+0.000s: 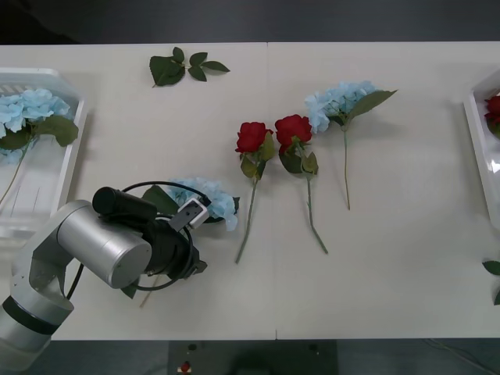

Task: Put the red flowers into the right box and the blue flowers into the left box

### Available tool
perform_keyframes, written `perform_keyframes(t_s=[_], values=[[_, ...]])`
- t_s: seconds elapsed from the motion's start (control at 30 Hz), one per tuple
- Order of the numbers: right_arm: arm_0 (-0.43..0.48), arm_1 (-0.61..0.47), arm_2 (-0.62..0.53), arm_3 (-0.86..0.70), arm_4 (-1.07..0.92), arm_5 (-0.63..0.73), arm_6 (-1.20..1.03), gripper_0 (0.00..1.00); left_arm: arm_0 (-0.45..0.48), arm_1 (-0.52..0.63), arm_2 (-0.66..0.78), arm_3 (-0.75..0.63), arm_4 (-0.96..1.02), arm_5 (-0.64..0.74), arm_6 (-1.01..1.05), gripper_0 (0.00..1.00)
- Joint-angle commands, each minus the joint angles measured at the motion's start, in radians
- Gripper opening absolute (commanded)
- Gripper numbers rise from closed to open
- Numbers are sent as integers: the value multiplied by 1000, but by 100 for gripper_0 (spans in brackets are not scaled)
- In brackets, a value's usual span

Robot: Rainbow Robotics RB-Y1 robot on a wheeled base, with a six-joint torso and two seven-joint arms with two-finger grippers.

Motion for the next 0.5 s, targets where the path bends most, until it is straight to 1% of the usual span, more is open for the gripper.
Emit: perform_keyframes(t_s=[0.03, 0.07, 0.13, 0.2, 0.23, 0.27, 0.3, 0.33, 0.37, 0.43, 0.5], values=[[-8, -33, -46, -13, 9, 41, 31, 81, -2, 4, -14, -24, -24, -7, 38, 100], [-15, -41, -66, -32, 8, 77, 36, 84, -2, 3, -14, -24, -28, -7, 39, 100], [-24, -55, -108, -70, 8, 143, 43, 86, -2, 0, -14, -24, -36, -3, 41, 92], [-40, -70, -161, -128, 2, 245, 40, 88, -2, 0, -14, -24, -48, -2, 42, 69], [-46, -73, -172, -142, -3, 270, 39, 87, -2, 0, -14, -24, -51, -3, 42, 61], [-60, -75, -190, -160, -14, 313, 34, 88, -2, -2, -14, -24, -57, -3, 44, 47], [-66, -75, -198, -168, -20, 336, 31, 88, -2, -2, -14, -24, -62, -3, 44, 42], [-78, -75, -210, -191, -28, 373, 13, 87, -2, 0, -14, -24, -68, -3, 45, 31], [-92, -76, -212, -223, -24, 402, -20, 88, -3, -2, -14, -24, -74, -3, 45, 23], [-106, -79, -212, -280, -21, 432, -78, 88, -2, -2, -14, -24, -82, -3, 47, 22], [-113, -81, -212, -369, -12, 463, -178, 87, -3, -2, -14, -16, -93, -5, 50, 22]])
